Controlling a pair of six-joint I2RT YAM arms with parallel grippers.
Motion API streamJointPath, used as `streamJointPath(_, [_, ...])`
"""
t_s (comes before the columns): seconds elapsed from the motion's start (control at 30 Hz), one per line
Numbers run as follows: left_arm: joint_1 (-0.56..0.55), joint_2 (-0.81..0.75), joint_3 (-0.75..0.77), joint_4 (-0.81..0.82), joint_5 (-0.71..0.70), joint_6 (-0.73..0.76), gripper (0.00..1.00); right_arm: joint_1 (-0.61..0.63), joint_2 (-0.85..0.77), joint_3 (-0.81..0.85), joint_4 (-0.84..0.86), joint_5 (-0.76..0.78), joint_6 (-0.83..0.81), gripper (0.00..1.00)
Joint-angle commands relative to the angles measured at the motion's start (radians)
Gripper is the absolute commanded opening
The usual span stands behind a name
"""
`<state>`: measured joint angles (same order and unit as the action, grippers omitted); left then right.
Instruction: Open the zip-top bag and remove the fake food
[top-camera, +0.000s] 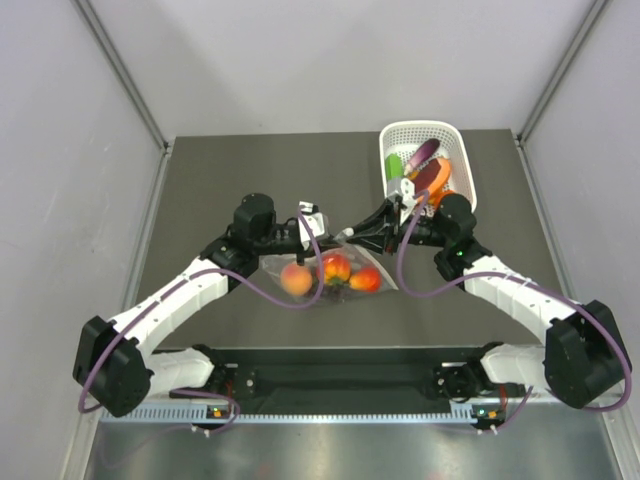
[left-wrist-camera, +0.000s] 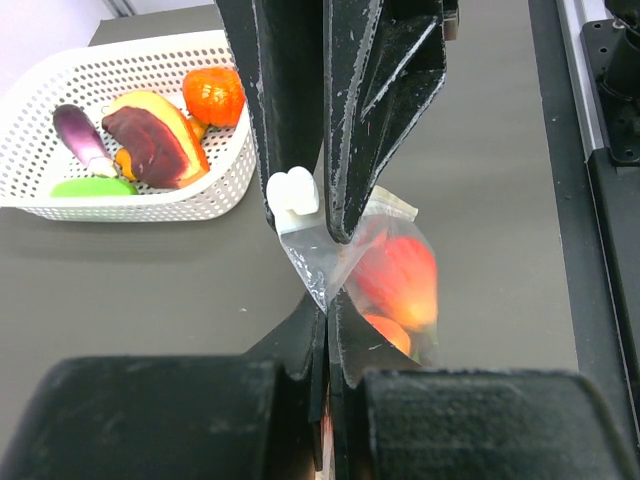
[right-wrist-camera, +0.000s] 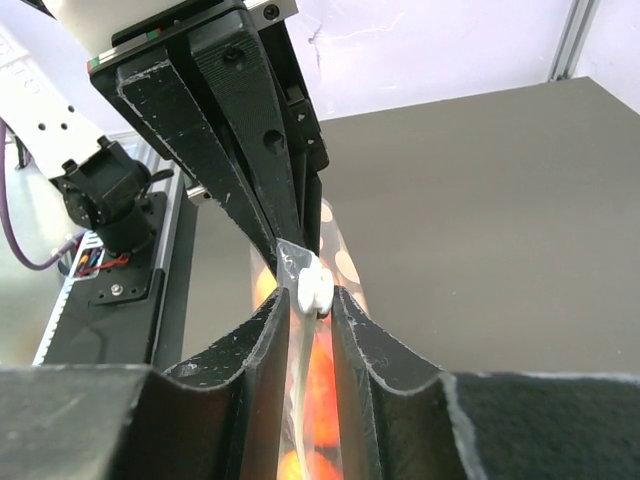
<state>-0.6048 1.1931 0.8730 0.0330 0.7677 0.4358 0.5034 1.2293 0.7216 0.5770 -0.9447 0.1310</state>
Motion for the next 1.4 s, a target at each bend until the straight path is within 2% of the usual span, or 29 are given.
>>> streamJointPath(0.0, [0.0,-0.027,0.007,0.067,0.01,-0.006,0.0,0.009,-0.024,0.01,0.069,-0.029,0.002,0.24])
streamJointPath(0.13, [0.0,-0.018,0.014,0.053,0.016,0.001,0.0,0.007,-0.03,-0.011,0.174,-0.048,0.05,0.28])
streamJointPath(0.27, [0.0,-0.017,0.015,0.05,0.012,0.001,0.0,0.007,-0.027,-0.007,0.187,-0.049,0.061,0.27])
streamJointPath(0.4, [0.0,-0.02,0.012,0.05,0.013,0.001,0.0,0.009,-0.013,-0.001,0.181,-0.055,0.059,0.23])
streamJointPath(0.53, [0.0,-0.023,0.008,0.064,0.001,-0.003,0.0,0.009,-0.008,0.016,0.126,-0.058,0.039,0.1])
streamJointPath(0.83, [-0.001,-0.029,-0.002,0.079,-0.007,-0.012,0.0,0.007,-0.008,0.025,0.066,-0.037,0.01,0.21])
streamJointPath(1.0, [-0.001,-0.035,-0.003,0.079,-0.002,-0.011,0.0,0.009,-0.004,0.029,0.06,-0.023,-0.001,0.21])
streamJointPath(1.37, [-0.001,-0.021,0.003,0.068,0.002,-0.005,0.0,0.009,-0.021,-0.008,0.211,-0.043,0.082,0.22])
